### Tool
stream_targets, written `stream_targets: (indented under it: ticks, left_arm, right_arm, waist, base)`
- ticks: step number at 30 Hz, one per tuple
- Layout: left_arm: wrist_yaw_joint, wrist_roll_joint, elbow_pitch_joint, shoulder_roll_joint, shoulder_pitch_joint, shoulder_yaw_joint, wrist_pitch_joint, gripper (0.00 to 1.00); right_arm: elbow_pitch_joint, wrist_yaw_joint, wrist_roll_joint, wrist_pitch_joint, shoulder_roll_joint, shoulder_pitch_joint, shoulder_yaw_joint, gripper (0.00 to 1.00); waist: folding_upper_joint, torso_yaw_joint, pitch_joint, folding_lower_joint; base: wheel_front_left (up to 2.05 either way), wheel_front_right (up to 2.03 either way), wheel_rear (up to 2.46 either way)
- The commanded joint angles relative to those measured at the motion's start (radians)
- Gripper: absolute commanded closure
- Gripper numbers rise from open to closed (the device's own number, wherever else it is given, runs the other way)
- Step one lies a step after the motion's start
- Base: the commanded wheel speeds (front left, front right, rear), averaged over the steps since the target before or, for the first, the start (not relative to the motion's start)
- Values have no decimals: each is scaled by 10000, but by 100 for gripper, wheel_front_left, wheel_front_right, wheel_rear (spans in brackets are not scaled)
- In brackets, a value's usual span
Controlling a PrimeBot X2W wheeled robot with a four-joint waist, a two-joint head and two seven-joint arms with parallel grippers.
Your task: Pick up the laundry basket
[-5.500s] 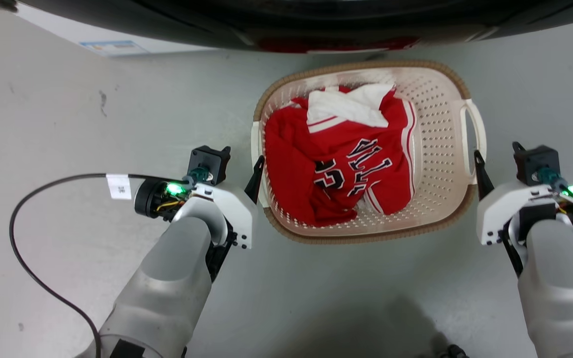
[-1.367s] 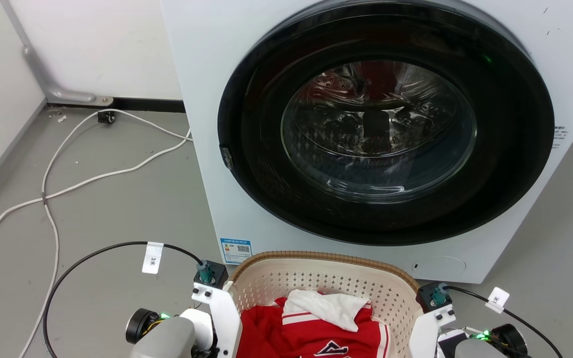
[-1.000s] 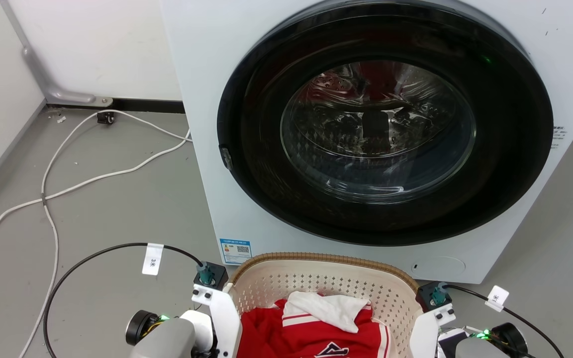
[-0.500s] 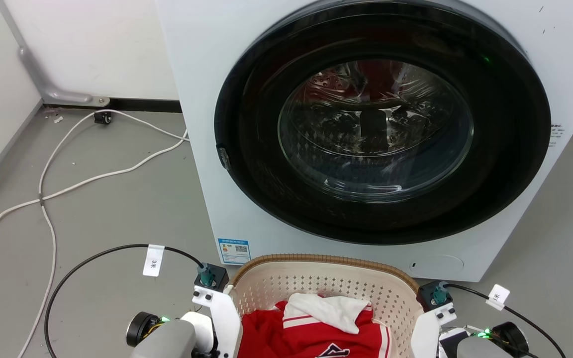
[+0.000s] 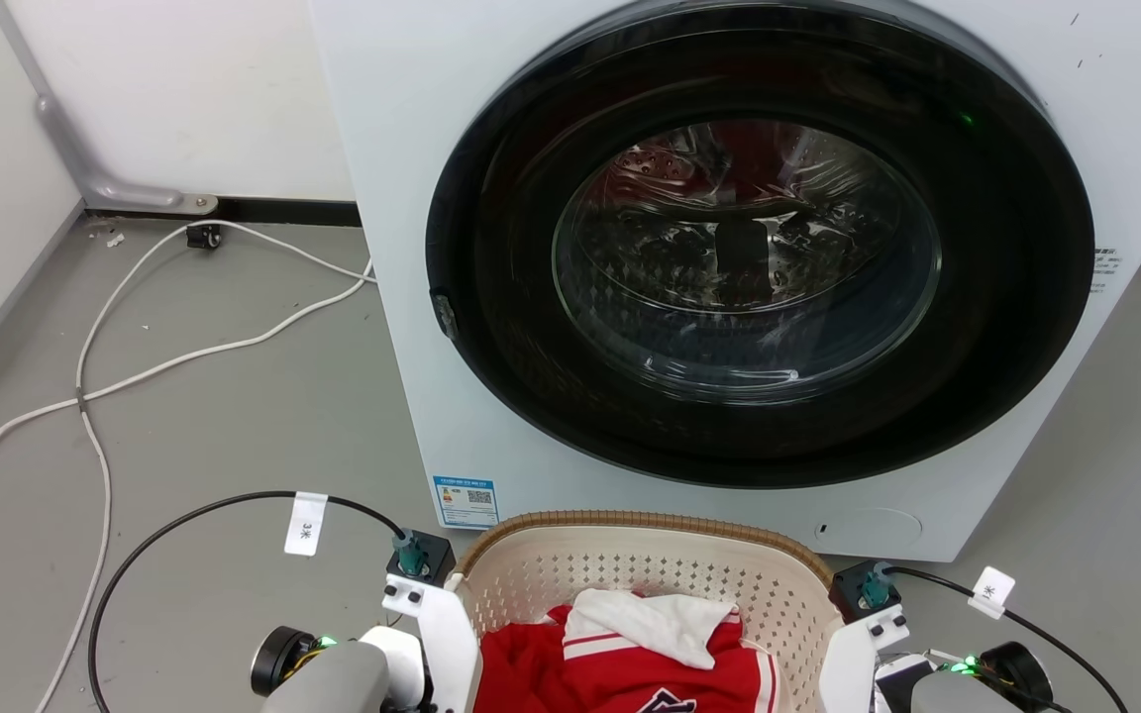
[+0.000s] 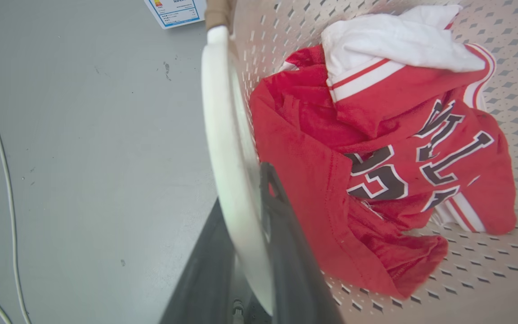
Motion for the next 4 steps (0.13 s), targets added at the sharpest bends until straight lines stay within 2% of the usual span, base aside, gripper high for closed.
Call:
stream_targets:
  ticks: [1,4]
  left_arm:
    - [75,46,85,381,-24,-35,-34,100]
    - [75,12,88,386,-16,-68,-22,100]
  right_arm:
    - [91,-7,-70,59,-375,3,141,100]
    - [94,-7,86,64,-419,-15,293,100]
  waist:
    - [-1,-1,3,0]
    - [-1,0,1,0]
  base:
    - [0,0,0]
    - [0,0,0]
